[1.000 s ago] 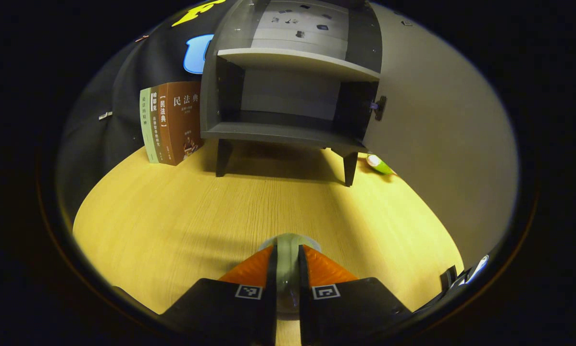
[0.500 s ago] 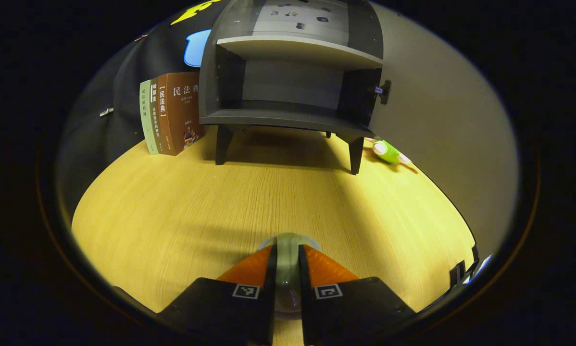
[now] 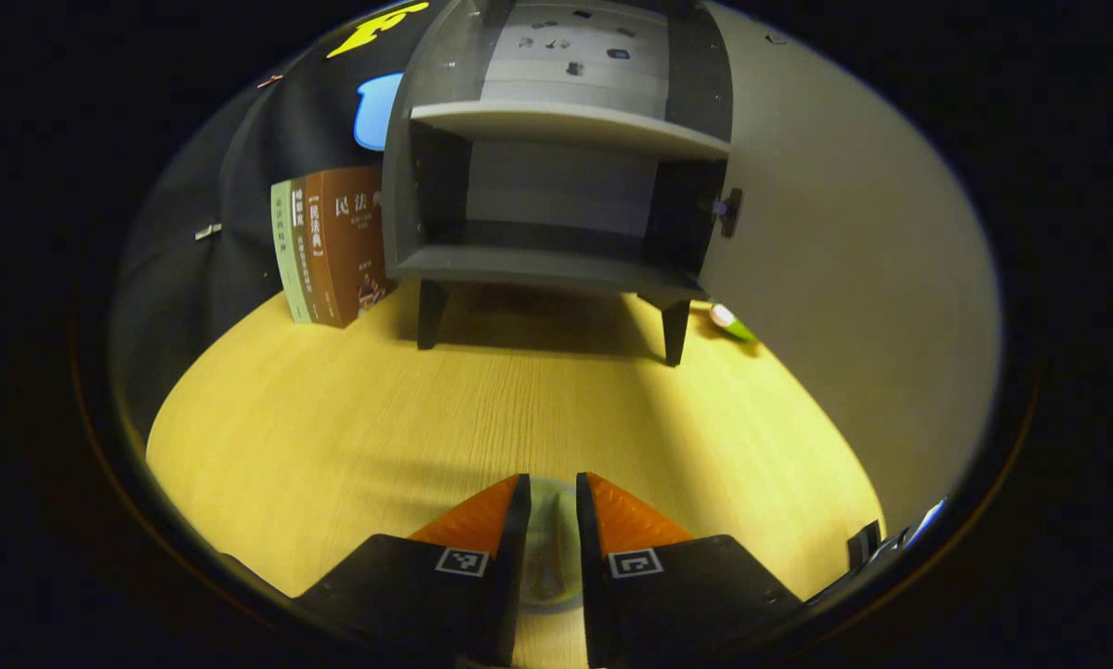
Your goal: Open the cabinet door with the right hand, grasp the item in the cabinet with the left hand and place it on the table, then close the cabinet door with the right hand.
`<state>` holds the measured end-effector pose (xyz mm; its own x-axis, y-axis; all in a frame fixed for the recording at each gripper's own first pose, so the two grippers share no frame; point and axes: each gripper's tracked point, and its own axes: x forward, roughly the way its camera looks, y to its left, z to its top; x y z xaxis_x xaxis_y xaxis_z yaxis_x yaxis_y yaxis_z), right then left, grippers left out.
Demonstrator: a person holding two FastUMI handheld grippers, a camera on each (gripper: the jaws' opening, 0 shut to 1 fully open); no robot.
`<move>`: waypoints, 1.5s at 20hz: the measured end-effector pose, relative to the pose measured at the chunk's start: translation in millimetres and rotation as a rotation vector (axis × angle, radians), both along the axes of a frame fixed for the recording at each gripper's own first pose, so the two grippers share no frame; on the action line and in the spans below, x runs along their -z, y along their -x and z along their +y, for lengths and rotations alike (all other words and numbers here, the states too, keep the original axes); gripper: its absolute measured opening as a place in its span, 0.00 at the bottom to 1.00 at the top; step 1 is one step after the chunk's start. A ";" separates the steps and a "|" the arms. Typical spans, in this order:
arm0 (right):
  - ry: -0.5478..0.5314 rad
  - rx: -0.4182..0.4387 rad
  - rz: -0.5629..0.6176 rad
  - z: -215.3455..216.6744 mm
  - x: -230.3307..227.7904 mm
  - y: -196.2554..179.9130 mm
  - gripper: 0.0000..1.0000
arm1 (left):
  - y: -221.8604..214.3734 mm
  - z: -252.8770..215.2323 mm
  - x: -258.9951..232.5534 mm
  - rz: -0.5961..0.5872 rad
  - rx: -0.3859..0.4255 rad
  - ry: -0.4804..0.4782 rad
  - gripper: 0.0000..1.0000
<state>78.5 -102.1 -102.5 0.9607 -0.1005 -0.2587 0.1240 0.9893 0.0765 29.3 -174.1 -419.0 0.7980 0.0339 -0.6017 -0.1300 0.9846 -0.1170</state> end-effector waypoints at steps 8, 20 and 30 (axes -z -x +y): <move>-0.046 -0.186 -0.075 37.9 -20.4 -5.1 0.96 | -11.8 -5.6 -196.8 -0.314 0.068 -0.067 0.39; -0.109 -0.432 -0.135 79.9 -37.0 -6.2 0.93 | 10.1 10.5 -361.3 -0.576 -0.011 -0.101 0.77; -0.105 -0.560 -0.136 99.5 -37.1 -0.4 0.97 | 37.5 39.3 -390.8 -0.614 -0.071 -0.207 0.93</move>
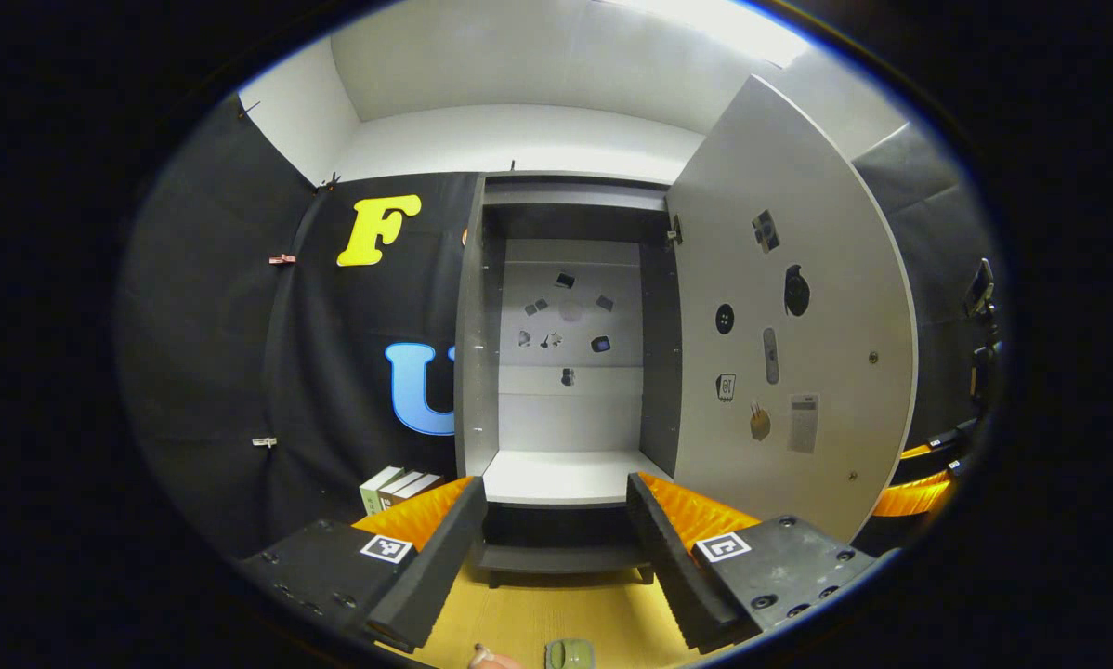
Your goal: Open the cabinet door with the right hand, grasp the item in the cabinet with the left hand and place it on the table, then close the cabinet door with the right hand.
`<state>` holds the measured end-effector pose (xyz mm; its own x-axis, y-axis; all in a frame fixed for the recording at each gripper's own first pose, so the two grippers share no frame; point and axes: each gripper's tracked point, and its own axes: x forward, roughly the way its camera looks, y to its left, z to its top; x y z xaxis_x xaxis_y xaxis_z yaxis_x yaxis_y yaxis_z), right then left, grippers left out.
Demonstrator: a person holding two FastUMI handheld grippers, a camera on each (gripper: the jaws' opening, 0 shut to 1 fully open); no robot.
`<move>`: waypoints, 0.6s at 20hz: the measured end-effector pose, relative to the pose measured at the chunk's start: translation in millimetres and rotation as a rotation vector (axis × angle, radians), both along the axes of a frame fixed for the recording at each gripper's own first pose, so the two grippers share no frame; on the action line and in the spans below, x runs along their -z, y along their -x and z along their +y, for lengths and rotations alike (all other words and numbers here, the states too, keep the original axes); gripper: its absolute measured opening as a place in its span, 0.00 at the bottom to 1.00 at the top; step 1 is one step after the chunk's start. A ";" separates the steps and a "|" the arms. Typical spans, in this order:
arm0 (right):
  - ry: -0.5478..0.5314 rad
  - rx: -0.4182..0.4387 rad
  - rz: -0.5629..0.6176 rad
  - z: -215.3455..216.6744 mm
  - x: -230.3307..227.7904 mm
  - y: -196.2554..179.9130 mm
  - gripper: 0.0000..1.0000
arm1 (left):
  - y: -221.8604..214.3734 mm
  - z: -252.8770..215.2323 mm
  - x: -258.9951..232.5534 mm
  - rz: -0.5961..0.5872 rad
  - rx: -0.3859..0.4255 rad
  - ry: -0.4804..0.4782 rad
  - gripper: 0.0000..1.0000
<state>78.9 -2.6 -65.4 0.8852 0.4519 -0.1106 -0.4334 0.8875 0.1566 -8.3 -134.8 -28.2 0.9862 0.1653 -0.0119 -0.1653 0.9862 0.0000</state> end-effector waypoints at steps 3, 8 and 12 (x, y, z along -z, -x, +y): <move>-0.008 0.006 0.016 5.2 1.0 -1.5 0.98 | -4.6 9.0 0.9 0.000 0.008 0.020 0.93; -0.010 0.014 0.016 17.5 1.0 -0.6 0.98 | -20.2 42.3 0.5 -0.007 0.050 0.024 0.94; -0.015 0.053 0.017 34.9 2.9 -3.9 0.98 | -32.3 72.6 -7.9 -0.019 0.126 0.009 0.94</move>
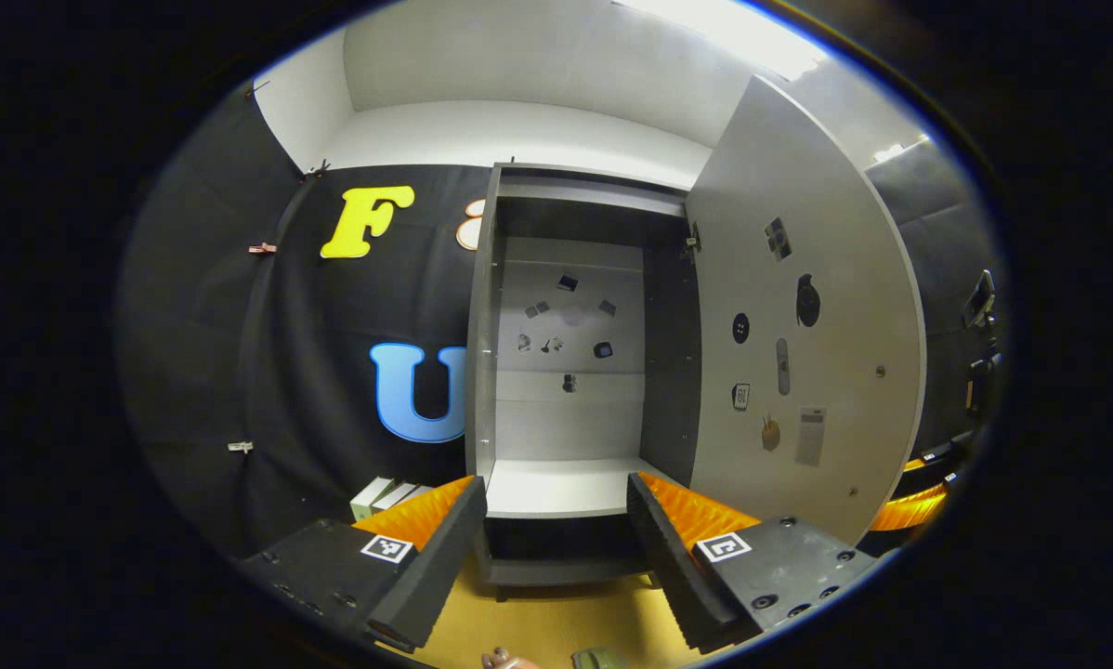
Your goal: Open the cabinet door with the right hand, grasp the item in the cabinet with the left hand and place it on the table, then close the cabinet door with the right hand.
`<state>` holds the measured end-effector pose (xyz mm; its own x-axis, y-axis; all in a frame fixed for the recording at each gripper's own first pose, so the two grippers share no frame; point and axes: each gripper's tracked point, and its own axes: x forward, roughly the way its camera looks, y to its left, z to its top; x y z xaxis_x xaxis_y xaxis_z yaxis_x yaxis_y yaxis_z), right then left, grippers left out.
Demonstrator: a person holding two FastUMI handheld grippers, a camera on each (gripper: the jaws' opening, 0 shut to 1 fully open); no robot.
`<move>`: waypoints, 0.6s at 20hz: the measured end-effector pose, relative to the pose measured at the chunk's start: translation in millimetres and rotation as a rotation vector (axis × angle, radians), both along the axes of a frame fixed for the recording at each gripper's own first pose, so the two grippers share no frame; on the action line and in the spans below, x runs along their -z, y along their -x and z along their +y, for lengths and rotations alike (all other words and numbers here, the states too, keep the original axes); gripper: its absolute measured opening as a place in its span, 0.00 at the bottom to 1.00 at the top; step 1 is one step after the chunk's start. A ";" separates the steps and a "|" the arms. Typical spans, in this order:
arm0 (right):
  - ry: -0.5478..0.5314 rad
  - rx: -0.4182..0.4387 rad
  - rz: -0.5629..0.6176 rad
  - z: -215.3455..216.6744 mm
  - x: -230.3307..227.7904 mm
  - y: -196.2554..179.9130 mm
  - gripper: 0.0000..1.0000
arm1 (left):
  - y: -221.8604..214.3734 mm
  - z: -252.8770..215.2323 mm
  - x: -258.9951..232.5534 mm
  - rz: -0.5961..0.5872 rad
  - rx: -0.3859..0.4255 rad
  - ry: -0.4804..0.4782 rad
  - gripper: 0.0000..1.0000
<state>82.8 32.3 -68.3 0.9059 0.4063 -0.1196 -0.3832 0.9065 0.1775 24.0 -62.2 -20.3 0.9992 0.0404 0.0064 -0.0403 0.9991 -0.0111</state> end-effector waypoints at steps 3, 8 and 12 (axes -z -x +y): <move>-0.002 0.036 -0.009 10.8 -1.1 -10.1 0.98 | -7.4 28.5 -2.0 -0.007 0.028 -0.013 0.95; -0.015 0.075 -0.021 29.9 -1.9 -25.4 0.98 | -12.0 61.2 10.3 0.017 0.097 0.021 0.95; 0.012 0.083 -0.047 41.3 -5.1 -29.0 0.98 | -15.2 83.1 18.2 0.035 0.126 0.021 0.95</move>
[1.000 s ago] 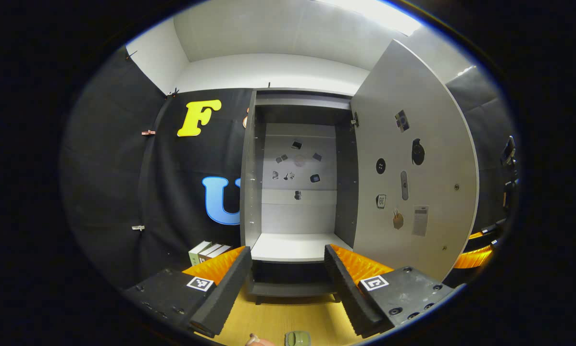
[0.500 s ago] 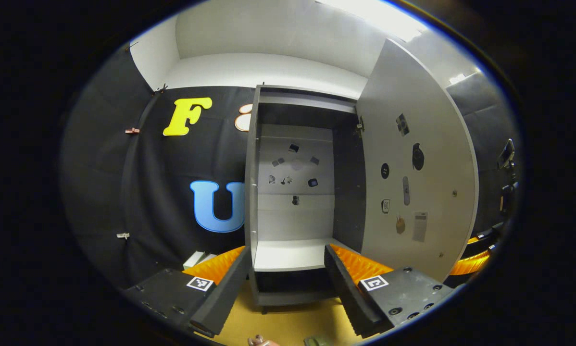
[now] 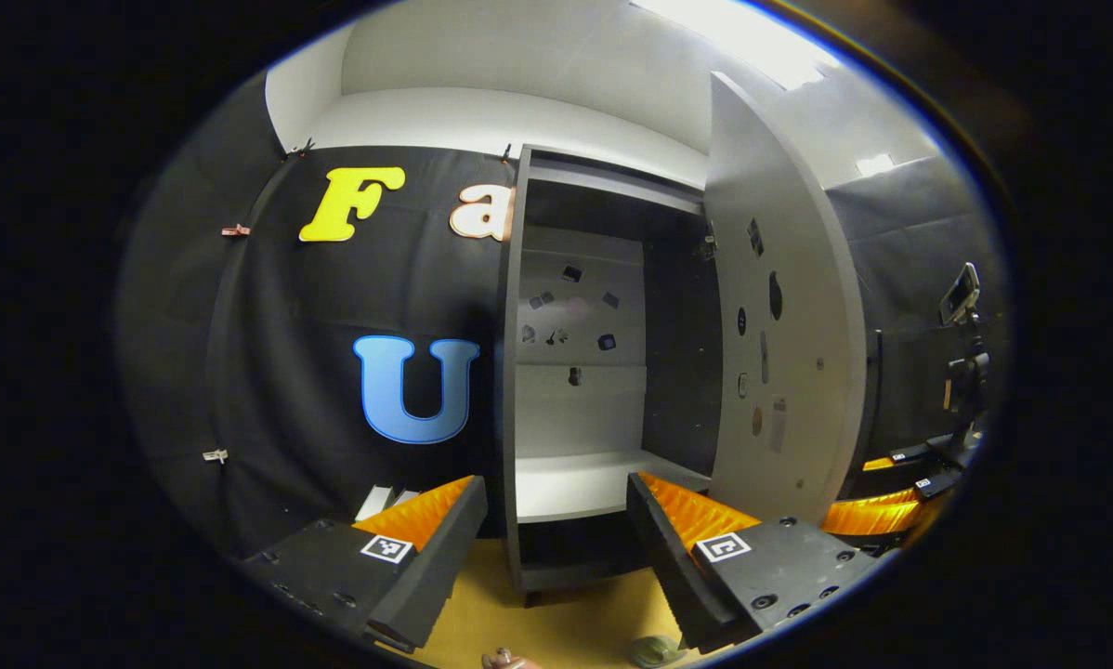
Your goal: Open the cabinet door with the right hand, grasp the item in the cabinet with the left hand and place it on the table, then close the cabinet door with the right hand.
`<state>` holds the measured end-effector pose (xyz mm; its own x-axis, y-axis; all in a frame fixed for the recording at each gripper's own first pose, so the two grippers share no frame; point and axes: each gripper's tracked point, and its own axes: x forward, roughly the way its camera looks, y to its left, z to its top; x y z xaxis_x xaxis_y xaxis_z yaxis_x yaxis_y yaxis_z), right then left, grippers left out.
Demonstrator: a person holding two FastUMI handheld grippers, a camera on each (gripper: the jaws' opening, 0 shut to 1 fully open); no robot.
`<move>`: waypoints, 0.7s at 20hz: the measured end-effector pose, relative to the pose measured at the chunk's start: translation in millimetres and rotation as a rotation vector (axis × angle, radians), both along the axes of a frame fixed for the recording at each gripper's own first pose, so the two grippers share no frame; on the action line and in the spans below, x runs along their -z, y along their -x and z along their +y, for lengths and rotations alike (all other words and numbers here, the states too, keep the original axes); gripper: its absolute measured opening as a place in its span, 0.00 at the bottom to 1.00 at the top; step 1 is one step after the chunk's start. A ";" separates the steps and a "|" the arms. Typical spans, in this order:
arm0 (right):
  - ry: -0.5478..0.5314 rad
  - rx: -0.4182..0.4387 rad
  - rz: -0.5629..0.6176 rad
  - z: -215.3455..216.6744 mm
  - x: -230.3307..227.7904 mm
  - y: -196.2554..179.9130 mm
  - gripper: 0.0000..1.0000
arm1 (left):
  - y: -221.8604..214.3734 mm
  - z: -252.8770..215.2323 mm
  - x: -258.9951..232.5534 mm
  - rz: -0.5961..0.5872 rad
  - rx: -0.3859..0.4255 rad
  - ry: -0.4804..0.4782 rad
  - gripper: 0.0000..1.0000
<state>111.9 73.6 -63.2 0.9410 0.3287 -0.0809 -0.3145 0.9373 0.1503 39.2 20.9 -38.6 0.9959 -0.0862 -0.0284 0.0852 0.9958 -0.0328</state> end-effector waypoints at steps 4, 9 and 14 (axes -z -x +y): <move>0.034 0.039 -0.027 -6.4 4.5 1.2 0.98 | -1.3 11.4 3.5 0.010 0.026 0.021 0.95; 0.105 0.149 -0.070 -39.6 -0.1 -0.3 0.98 | 3.7 -1.0 0.3 0.020 0.045 0.032 0.95; 0.108 0.208 -0.148 -59.2 -16.6 -7.5 0.98 | 4.7 -31.3 -8.8 0.005 0.048 -0.036 0.95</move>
